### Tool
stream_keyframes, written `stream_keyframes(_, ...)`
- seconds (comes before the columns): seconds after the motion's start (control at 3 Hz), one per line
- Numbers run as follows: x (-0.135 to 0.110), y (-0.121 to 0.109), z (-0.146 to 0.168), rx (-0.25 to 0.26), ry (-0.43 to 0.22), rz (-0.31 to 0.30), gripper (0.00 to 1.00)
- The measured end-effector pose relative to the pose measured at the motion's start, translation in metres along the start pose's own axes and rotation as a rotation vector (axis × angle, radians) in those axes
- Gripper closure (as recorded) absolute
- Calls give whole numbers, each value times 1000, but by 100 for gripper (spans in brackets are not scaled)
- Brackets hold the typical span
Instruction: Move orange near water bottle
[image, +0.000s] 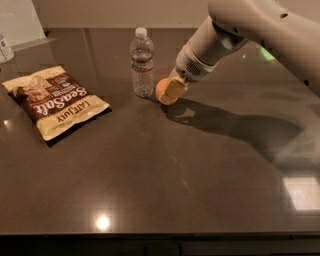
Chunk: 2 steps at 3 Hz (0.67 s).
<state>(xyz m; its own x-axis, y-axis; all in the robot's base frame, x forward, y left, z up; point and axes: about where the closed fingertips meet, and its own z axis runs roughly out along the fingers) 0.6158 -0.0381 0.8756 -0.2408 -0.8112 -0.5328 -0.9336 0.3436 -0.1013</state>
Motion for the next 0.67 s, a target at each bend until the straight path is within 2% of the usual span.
stream_keyframes(0.67,-1,-12,15,6,-4,5,14)
